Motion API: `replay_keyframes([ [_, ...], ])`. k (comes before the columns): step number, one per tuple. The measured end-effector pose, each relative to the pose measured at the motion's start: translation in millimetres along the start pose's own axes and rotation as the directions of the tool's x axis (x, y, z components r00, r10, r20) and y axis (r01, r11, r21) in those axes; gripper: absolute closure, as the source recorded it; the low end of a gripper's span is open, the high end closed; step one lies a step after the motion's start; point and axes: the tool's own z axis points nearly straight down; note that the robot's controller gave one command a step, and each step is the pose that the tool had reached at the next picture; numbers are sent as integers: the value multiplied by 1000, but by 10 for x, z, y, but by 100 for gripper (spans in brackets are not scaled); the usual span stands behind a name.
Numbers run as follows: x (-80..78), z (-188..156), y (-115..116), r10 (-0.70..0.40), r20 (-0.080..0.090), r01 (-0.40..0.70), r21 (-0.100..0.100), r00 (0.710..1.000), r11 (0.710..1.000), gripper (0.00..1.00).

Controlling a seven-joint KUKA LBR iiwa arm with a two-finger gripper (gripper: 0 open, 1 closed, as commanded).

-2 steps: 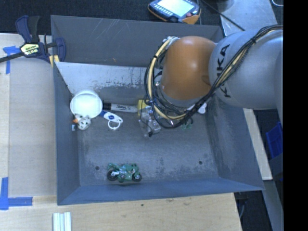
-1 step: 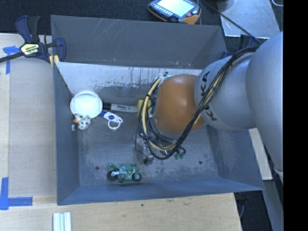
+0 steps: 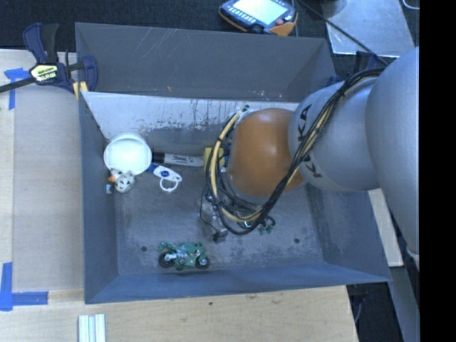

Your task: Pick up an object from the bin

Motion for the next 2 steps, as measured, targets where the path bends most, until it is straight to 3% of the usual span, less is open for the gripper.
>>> replay_keyframes([
  [1, 370, -8, 72, 112, 0, -112, -1, 994, 994, 0],
  [2, 356, -14, 67, 113, 4, -113, 0, 994, 994, 100],
])
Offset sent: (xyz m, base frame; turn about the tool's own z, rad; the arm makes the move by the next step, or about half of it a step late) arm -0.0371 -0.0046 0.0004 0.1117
